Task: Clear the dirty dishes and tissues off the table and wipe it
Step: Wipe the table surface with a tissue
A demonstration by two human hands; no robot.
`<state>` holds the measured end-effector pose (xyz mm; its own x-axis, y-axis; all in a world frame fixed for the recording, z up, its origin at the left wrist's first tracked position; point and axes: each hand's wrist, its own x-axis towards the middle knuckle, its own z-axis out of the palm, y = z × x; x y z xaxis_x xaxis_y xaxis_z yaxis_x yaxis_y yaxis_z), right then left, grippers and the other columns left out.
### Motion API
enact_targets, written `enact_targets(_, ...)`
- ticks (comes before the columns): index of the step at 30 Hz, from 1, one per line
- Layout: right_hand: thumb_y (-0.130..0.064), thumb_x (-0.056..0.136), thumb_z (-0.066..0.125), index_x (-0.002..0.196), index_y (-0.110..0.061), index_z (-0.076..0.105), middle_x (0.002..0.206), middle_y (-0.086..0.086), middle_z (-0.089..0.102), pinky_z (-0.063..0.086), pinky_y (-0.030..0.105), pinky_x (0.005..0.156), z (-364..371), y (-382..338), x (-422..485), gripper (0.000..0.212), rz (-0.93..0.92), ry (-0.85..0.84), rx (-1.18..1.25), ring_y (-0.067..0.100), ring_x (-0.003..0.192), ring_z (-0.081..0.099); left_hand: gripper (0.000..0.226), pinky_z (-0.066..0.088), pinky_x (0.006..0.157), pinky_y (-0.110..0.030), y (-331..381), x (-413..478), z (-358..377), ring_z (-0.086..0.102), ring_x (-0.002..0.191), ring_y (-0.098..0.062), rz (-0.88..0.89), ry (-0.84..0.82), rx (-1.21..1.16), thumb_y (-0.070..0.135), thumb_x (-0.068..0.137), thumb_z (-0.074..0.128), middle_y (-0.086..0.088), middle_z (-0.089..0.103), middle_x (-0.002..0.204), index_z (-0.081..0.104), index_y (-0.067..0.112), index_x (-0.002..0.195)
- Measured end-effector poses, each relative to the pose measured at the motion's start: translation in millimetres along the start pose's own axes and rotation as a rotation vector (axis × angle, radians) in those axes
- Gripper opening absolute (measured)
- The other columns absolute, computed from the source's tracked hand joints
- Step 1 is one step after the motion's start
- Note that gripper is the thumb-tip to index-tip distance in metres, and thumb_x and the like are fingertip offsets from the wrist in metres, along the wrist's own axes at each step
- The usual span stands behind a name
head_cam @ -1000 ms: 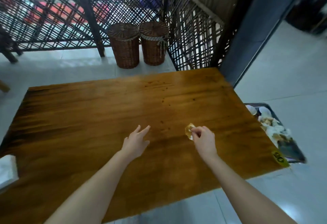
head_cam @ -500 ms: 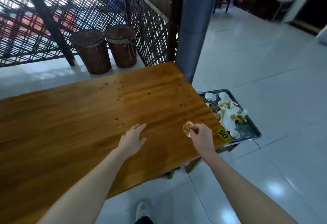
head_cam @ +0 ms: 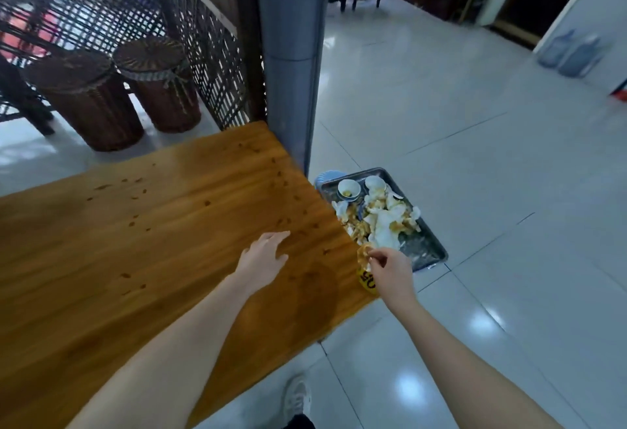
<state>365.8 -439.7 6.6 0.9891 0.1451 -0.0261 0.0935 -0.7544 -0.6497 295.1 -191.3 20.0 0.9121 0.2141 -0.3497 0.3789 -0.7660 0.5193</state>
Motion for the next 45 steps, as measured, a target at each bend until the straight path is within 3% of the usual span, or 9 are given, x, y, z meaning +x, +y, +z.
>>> enact_targets(6, -0.005, 0.088, 0.059, 0.095, -0.01, 0.073, 0.096, 0.004, 0.069, 0.043, 0.022, 0.078, -26.2, 33.5, 47.6, 0.017, 0.104, 0.048, 0.038, 0.012, 0.085, 0.059, 0.05, 0.025, 0.116, -0.048, 59.2, 62.5, 7.4, 0.034, 0.139, -0.022, 0.06, -0.033, 0.039, 0.024, 0.101, 0.047, 0.0, 0.033, 0.153, 0.033, 0.029, 0.148)
enact_targets(16, -0.006, 0.091, 0.054, 0.099, -0.007, 0.071, 0.099, 0.005, 0.067, 0.048, 0.028, 0.084, -61.9, 98.4, 128.1, 0.019, 0.147, -0.028, 0.036, 0.015, 0.09, 0.06, 0.05, 0.044, 0.101, -0.043, 132.4, 137.8, 52.3, 0.048, 0.125, -0.024, 0.098, -0.072, 0.089, 0.023, 0.099, 0.05, -0.002, 0.041, 0.146, 0.036, 0.029, 0.147)
enact_targets(28, -0.006, 0.088, 0.058, 0.095, -0.007, 0.071, 0.094, 0.006, 0.068, 0.043, 0.024, 0.072, -79.4, 154.2, 229.2, 0.016, 0.045, -0.285, -0.035, 0.017, 0.082, 0.059, 0.051, 0.048, 0.094, -0.035, 195.5, 185.6, 80.9, 0.05, 0.124, -0.024, -0.15, 0.051, 0.003, 0.025, 0.099, 0.05, -0.003, 0.038, 0.149, 0.034, 0.029, 0.148)
enact_targets(33, -0.002, 0.085, 0.052, 0.077, -0.014, 0.064, 0.082, 0.001, 0.062, 0.037, 0.022, 0.067, -82.9, 158.8, 246.4, 0.019, -0.012, -0.361, -0.046, 0.016, 0.077, 0.056, 0.052, 0.045, 0.101, -0.04, 198.7, 180.0, 86.0, 0.046, 0.129, -0.024, -0.236, 0.072, -0.037, 0.025, 0.099, 0.05, -0.004, 0.039, 0.148, 0.034, 0.028, 0.148)
enact_targets(38, -0.004, 0.089, 0.053, 0.107, -0.007, 0.068, 0.106, 0.005, 0.065, 0.046, 0.027, 0.081, -77.6, 144.9, 249.9, 0.024, -0.07, -0.405, -0.019, 0.018, 0.096, 0.059, 0.053, 0.042, 0.106, -0.041, 195.0, 161.6, 84.7, 0.043, 0.133, -0.022, -0.286, 0.115, -0.057, 0.023, 0.099, 0.05, -0.004, 0.038, 0.15, 0.033, 0.026, 0.149)
enact_targets(45, -0.009, 0.092, 0.053, 0.113, -0.012, 0.066, 0.114, 0.004, 0.061, 0.043, 0.026, 0.08, -55.8, 98.7, 228.4, 0.024, -0.206, -0.475, -0.091, 0.019, 0.099, 0.058, 0.053, 0.043, 0.106, -0.043, 163.5, 111.1, 74.1, 0.045, 0.131, -0.022, -0.367, 0.215, -0.141, 0.024, 0.098, 0.053, -0.001, 0.039, 0.149, 0.035, 0.029, 0.148)
